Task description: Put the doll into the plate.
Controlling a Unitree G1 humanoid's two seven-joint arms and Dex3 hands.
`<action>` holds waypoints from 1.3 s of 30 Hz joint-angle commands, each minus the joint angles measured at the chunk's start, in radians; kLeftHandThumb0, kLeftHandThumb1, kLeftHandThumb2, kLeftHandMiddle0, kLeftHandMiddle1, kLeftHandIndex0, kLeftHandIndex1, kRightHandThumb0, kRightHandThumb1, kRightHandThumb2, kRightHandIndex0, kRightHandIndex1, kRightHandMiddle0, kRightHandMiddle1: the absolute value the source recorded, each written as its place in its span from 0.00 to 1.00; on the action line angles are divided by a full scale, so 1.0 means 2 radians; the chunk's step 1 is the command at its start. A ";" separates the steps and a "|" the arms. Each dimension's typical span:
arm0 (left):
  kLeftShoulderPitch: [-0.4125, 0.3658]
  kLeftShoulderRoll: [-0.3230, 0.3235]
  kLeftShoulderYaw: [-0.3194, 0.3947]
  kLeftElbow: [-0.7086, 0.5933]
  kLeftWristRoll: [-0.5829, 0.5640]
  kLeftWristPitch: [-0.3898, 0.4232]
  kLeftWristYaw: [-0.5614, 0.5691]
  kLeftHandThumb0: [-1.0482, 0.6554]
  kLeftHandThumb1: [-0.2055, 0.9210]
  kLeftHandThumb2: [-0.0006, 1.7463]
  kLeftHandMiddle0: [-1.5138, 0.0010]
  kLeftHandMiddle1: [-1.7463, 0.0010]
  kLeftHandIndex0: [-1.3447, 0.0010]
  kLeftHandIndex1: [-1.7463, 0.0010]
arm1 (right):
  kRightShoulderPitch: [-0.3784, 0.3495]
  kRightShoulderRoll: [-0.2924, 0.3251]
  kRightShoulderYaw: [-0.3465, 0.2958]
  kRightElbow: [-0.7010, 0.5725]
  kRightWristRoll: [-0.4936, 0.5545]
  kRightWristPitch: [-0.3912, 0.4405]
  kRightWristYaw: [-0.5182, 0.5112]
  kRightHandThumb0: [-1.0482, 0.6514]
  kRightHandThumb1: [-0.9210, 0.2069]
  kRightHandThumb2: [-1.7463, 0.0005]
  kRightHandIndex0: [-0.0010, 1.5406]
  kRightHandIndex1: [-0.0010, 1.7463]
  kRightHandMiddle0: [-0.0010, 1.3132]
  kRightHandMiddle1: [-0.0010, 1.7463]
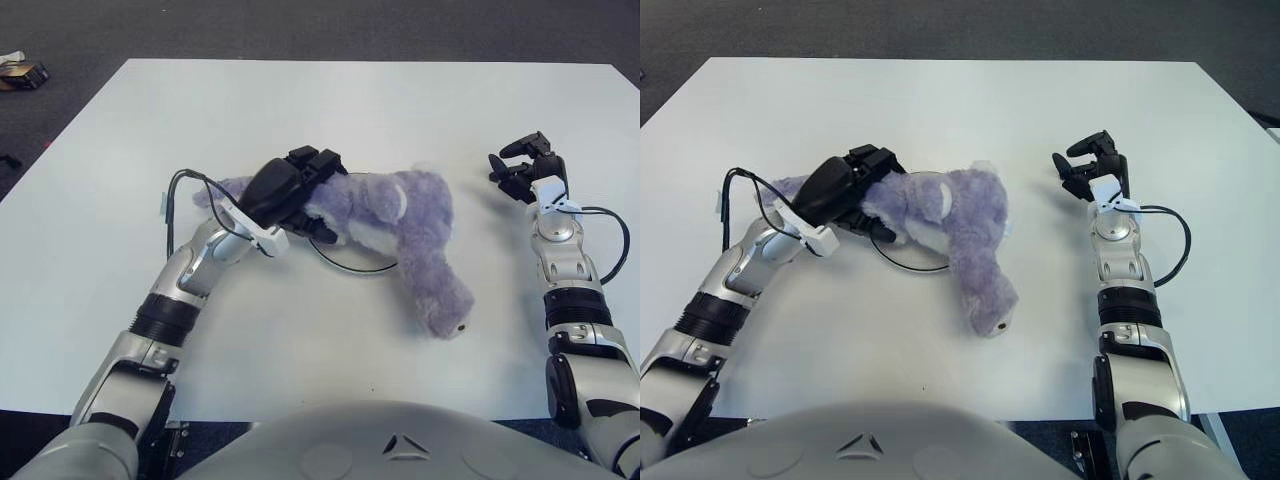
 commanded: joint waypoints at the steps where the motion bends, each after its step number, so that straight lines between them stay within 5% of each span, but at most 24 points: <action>1: -0.021 -0.005 0.008 0.009 0.002 0.008 0.018 0.55 1.00 0.00 0.46 0.00 0.57 0.00 | 0.012 -0.002 0.008 0.001 -0.005 0.021 0.010 0.41 0.00 0.73 0.54 0.50 0.19 0.97; 39: -0.043 0.002 0.020 -0.006 0.020 0.026 0.049 0.55 0.97 0.00 0.42 0.00 0.51 0.00 | 0.021 -0.012 0.031 -0.034 -0.012 0.079 0.042 0.41 0.00 0.71 0.55 0.47 0.16 0.99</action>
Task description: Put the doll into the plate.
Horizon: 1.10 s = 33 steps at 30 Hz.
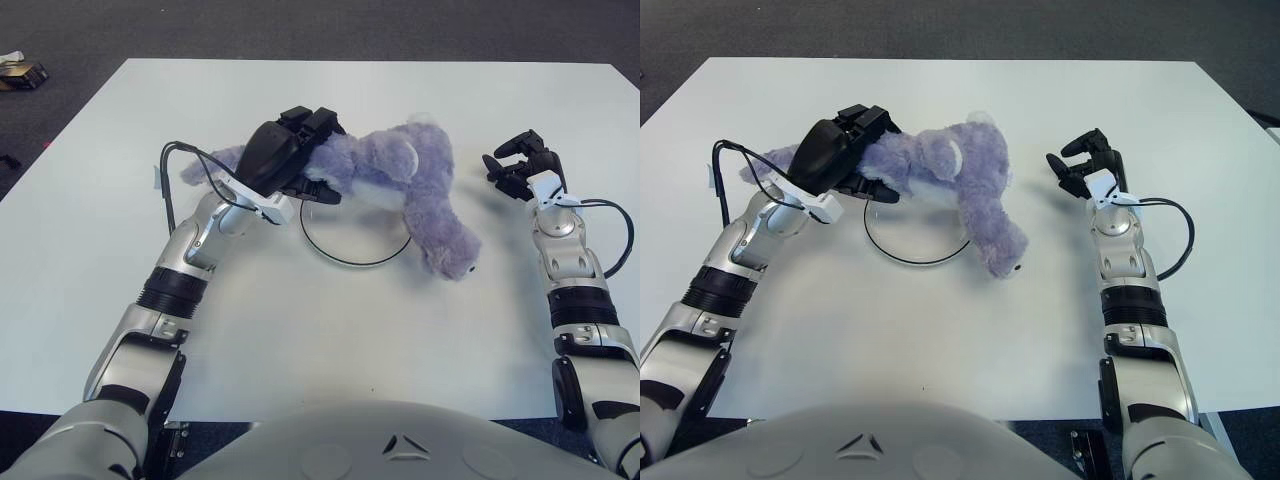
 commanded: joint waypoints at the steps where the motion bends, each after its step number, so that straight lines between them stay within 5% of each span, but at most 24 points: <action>1: -0.010 0.006 0.006 -0.008 0.008 0.003 0.013 0.55 0.97 0.00 0.41 0.00 0.51 0.00 | 0.019 0.002 0.007 0.009 -0.001 0.017 0.015 0.41 0.00 0.71 0.55 0.47 0.16 0.99; 29: 0.006 0.032 -0.004 0.021 0.032 -0.016 0.040 0.56 0.94 0.00 0.40 0.00 0.50 0.00 | 0.025 -0.010 0.007 0.004 0.000 0.018 0.033 0.41 0.00 0.70 0.56 0.45 0.14 1.00; 33: 0.006 0.035 -0.007 0.021 0.034 -0.013 0.035 0.54 0.94 0.00 0.54 0.00 0.61 0.00 | 0.026 -0.012 0.006 0.001 -0.001 0.020 0.035 0.41 0.00 0.70 0.56 0.44 0.14 1.00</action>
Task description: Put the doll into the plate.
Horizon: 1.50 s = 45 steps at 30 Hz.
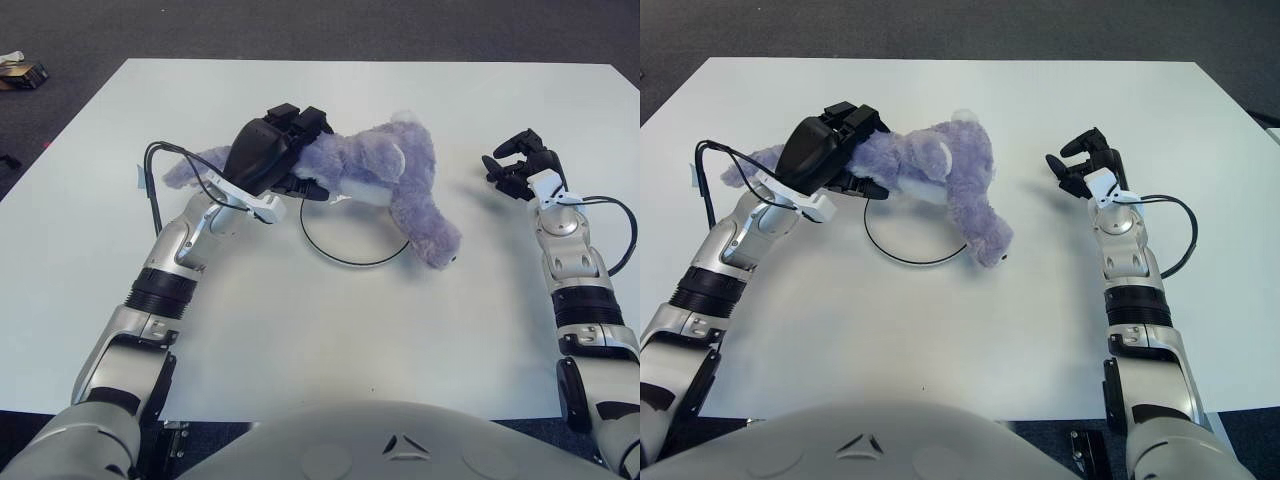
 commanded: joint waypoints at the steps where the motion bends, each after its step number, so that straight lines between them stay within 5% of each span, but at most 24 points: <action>1: 0.001 0.010 -0.004 -0.003 0.006 0.006 -0.009 0.54 0.93 0.00 0.56 0.00 0.63 0.00 | 0.023 -0.002 0.005 0.008 -0.001 0.018 0.015 0.41 0.00 0.70 0.56 0.44 0.14 1.00; 4: 0.010 0.017 -0.005 -0.028 0.000 0.029 -0.047 0.44 0.98 0.04 0.66 0.05 0.56 0.18 | 0.023 -0.003 0.005 0.006 -0.001 0.020 0.017 0.41 0.00 0.70 0.56 0.44 0.14 1.00; 8: 0.024 0.023 -0.003 -0.070 -0.016 0.063 -0.104 0.41 1.00 0.07 0.74 0.17 0.55 0.24 | 0.024 -0.004 0.005 0.004 -0.002 0.021 0.018 0.41 0.00 0.70 0.57 0.43 0.14 1.00; 12: 0.027 0.024 -0.003 -0.084 -0.030 0.075 -0.130 0.40 0.91 0.02 0.75 0.29 0.67 0.46 | 0.024 -0.004 0.006 0.003 -0.003 0.023 0.019 0.41 0.00 0.70 0.57 0.43 0.14 1.00; 15: 0.026 0.024 -0.003 -0.084 -0.041 0.074 -0.139 0.38 0.89 0.01 0.74 0.39 0.69 0.54 | 0.024 -0.005 0.007 0.002 -0.004 0.025 0.019 0.41 0.00 0.70 0.57 0.43 0.14 1.00; 29: 0.022 0.025 -0.003 -0.069 -0.073 0.059 -0.147 0.34 0.88 0.00 0.65 0.74 0.67 0.66 | 0.025 -0.005 0.011 -0.006 -0.005 0.035 0.019 0.41 0.00 0.70 0.58 0.41 0.14 1.00; 35: 0.024 0.029 -0.003 -0.073 -0.087 0.063 -0.168 0.31 0.85 0.00 0.67 0.93 0.69 0.86 | 0.026 -0.006 0.012 -0.010 -0.006 0.039 0.019 0.41 0.00 0.70 0.58 0.40 0.14 1.00; 45: 0.027 0.028 0.001 -0.095 -0.133 0.100 -0.229 0.26 0.85 0.00 0.77 1.00 0.75 0.95 | 0.026 -0.006 0.012 -0.009 -0.006 0.040 0.020 0.41 0.00 0.70 0.59 0.39 0.14 1.00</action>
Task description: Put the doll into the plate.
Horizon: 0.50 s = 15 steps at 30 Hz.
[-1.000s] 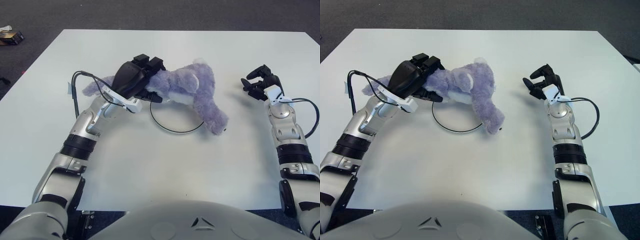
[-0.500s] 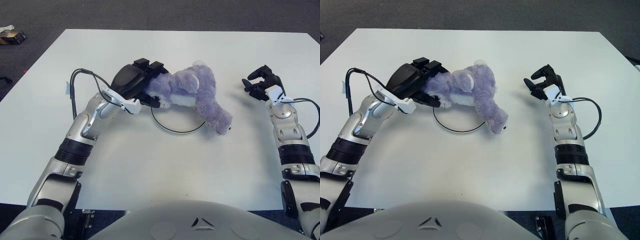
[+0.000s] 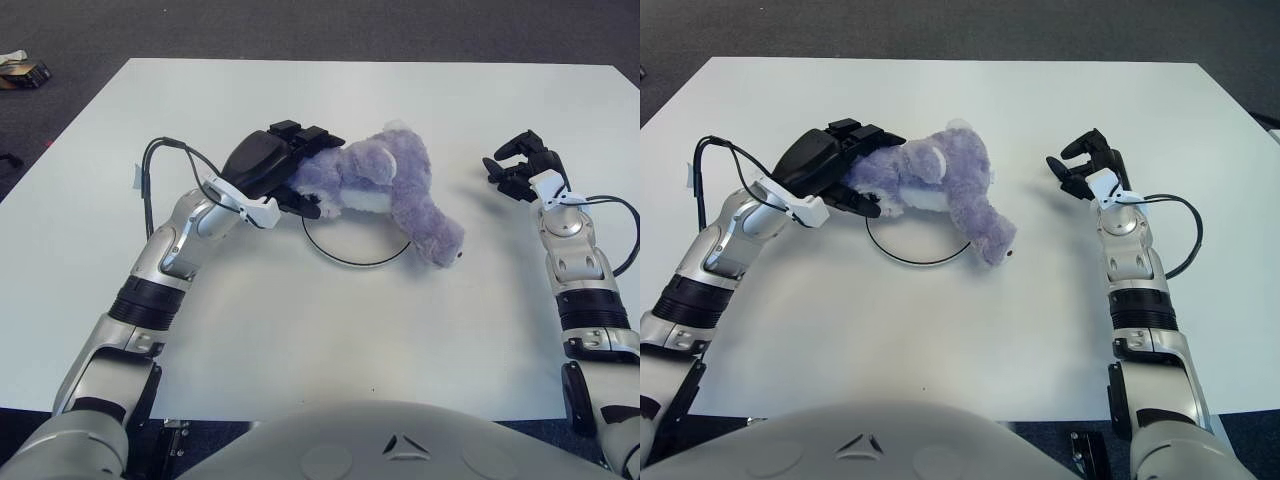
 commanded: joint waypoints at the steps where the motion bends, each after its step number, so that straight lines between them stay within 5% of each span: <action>1: 0.004 0.005 0.004 -0.013 -0.019 0.017 -0.027 0.26 0.85 0.00 0.77 1.00 0.75 0.96 | 0.019 0.001 0.008 0.012 -0.004 0.018 0.012 0.41 0.00 0.70 0.59 0.39 0.14 1.00; 15: -0.001 0.001 0.020 -0.037 -0.105 0.063 -0.096 0.23 0.85 0.00 0.83 1.00 0.76 0.98 | 0.016 0.001 0.008 0.016 -0.003 0.020 0.013 0.41 0.00 0.70 0.59 0.39 0.14 1.00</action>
